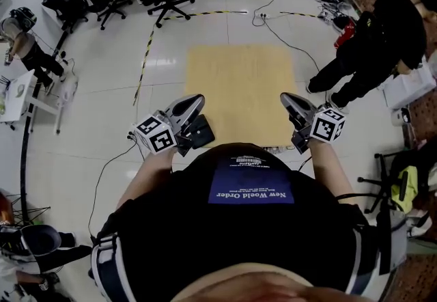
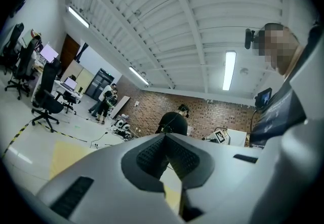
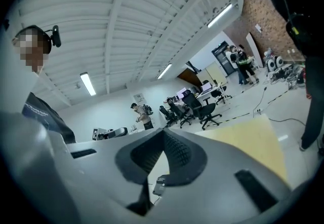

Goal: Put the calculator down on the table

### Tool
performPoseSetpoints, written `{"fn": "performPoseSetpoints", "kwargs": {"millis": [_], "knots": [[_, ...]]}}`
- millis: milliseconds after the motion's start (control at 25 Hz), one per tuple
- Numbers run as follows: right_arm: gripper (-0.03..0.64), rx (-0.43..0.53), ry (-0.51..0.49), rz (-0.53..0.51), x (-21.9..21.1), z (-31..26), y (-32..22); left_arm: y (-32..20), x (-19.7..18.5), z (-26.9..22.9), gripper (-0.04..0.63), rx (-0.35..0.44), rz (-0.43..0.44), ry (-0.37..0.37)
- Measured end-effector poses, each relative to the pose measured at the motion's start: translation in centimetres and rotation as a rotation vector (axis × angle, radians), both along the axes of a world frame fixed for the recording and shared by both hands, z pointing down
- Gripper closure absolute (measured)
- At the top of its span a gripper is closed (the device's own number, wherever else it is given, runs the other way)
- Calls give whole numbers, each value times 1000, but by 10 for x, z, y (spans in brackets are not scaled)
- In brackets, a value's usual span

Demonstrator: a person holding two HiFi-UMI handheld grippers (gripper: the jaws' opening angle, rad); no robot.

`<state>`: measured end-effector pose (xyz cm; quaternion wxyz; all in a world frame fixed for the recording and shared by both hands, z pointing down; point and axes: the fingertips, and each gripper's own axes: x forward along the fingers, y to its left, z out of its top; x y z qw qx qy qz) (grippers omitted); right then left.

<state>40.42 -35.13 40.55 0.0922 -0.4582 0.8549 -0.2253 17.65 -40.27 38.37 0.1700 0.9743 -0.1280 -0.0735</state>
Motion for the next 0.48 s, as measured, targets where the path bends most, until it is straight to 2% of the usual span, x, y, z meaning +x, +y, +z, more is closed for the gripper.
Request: {"fn": "performPoseSetpoints", "kwargs": {"millis": [200,480], "knots": [[630,-25,8,-13,-40,-23,-41,-43,-36,-21,588,-35,3,2],[630,-27,29,-23,-39,-18,-42,-42,-36,-13,588,-37,-8,4]]}}
